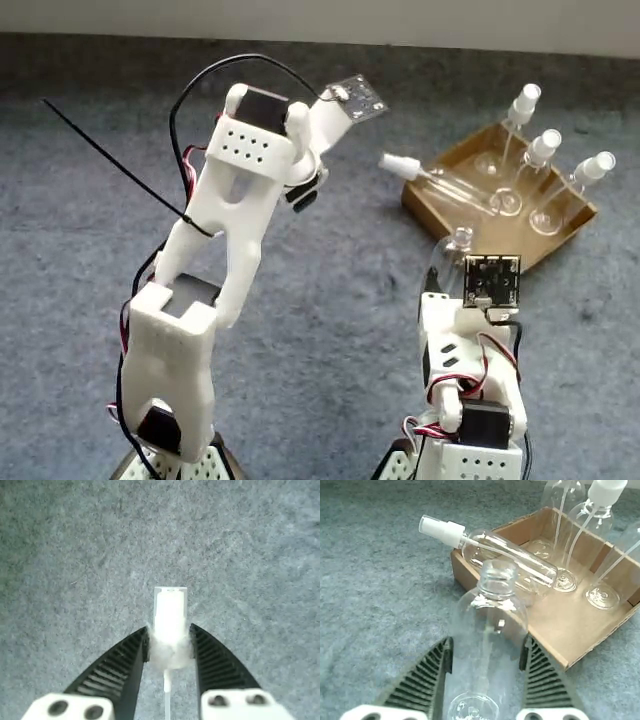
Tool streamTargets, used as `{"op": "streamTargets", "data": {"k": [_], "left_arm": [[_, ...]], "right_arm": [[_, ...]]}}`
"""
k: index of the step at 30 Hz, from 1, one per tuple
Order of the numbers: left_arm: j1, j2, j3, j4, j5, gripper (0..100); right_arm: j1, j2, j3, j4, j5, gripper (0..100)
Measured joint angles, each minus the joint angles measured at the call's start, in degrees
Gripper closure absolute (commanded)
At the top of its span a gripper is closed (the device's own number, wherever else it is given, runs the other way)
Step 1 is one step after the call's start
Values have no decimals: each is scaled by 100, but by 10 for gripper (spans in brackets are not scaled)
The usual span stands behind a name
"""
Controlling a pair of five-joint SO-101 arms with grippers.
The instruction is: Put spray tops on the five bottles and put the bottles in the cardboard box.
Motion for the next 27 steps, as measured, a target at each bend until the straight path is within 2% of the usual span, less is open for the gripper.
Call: {"op": "streamTargets", "data": {"k": [5,14,18,24,27], "left_arm": [[0,-695,1029,0,44,994],[0,-1565,2831,-9,44,994],[-79,-1802,3411,-26,44,994],[-738,-2330,4176,-738,44,994],[-1002,-2576,4686,-1204,44,994]], "right_arm": [[-44,0,26,0,0,921],[-941,0,26,-18,0,921],[-1468,0,26,-422,0,922],[-2233,0,571,-1011,624,922],[-2549,9,695,-1398,695,922]]}}
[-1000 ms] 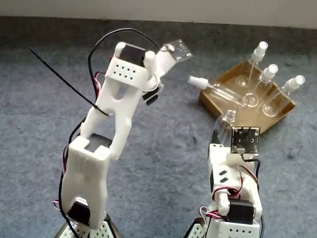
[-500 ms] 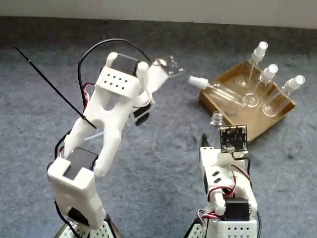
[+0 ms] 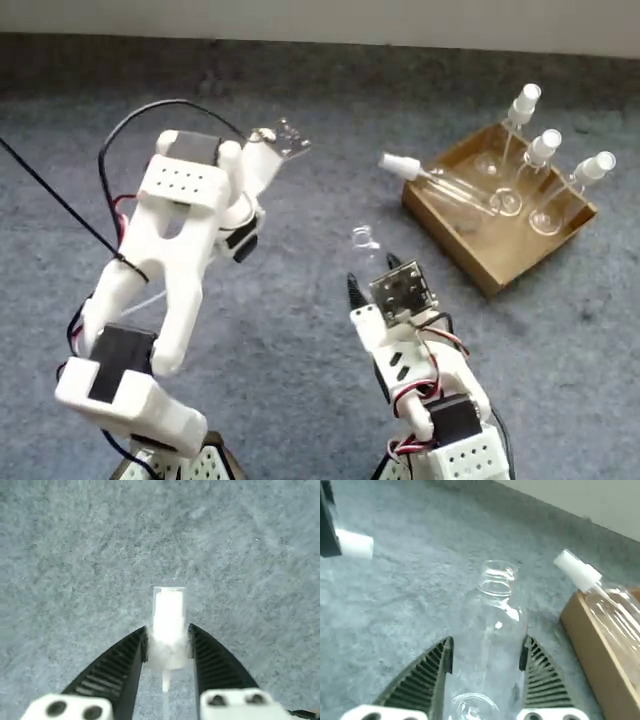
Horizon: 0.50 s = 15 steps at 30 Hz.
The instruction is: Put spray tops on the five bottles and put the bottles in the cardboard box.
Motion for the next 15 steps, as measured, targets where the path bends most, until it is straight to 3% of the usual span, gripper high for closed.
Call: {"op": "streamTargets", "data": {"k": [11,15], "left_arm": [[-149,-167,2119,-2426,9,988],[-158,-167,2637,-2980,9,885]], "right_arm": [[-598,0,26,-756,53,924],[-598,0,26,-765,53,924]]}}
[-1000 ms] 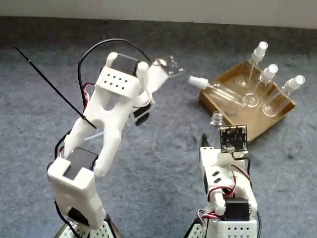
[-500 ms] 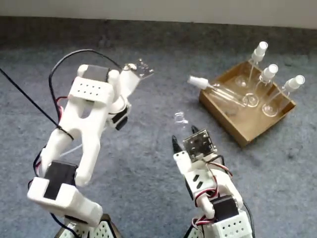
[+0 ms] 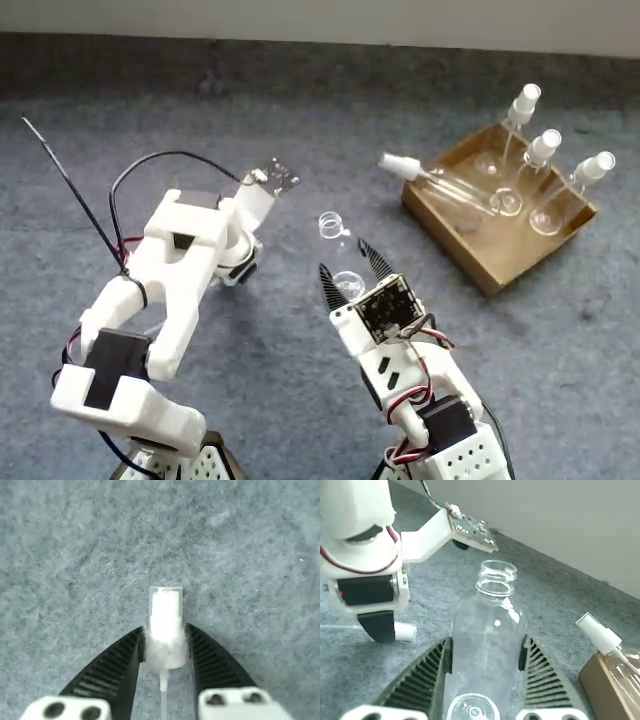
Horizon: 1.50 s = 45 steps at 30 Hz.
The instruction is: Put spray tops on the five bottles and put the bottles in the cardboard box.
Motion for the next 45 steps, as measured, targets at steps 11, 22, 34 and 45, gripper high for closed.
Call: {"op": "streamTargets", "data": {"k": [11,22,34,45], "left_arm": [[-176,-9,79,-62,9,842],[-167,-9,-202,-18,-651,845],[-167,18,-782,941,-695,843],[-53,1222,-1371,1090,-695,966]], "right_arm": [[0,0,0,141,26,924],[281,0,0,141,26,924],[316,0,0,141,26,924],[308,0,0,141,26,924]]}}
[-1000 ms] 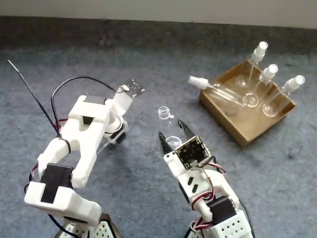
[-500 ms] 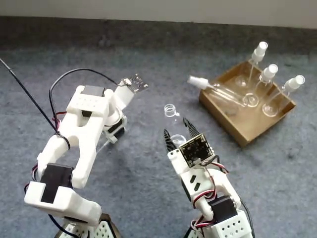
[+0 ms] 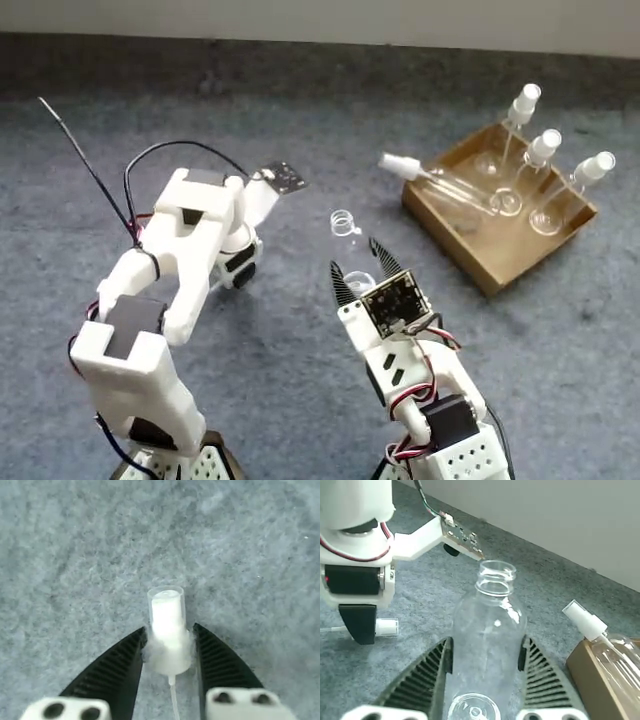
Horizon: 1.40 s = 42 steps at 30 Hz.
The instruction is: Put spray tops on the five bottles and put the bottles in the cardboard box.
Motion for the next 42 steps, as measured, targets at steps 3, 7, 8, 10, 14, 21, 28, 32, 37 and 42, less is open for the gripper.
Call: {"op": "streamTargets", "data": {"k": [3,7,8,10,14,21,28,32,37,42], "left_arm": [[62,26,-246,325,0,969],[53,26,-527,571,0,969],[53,26,-607,607,0,969],[53,26,-844,721,0,969],[79,-229,-1486,1134,0,969],[431,-1442,-2277,1723,826,966],[730,-2215,-2330,1292,2462,969],[844,-2549,-2330,747,2532,969],[1284,-3138,-2330,158,2549,970],[2004,-3648,-2330,-422,2840,970]], "right_arm": [[0,0,0,0,0,924],[0,0,0,0,0,924],[0,0,0,0,0,924],[0,0,0,0,0,924],[0,0,0,0,0,924],[0,0,0,0,0,924],[0,0,0,79,0,925],[0,0,0,149,-9,925],[0,0,0,149,-554,925],[0,0,0,149,-624,925]]}}
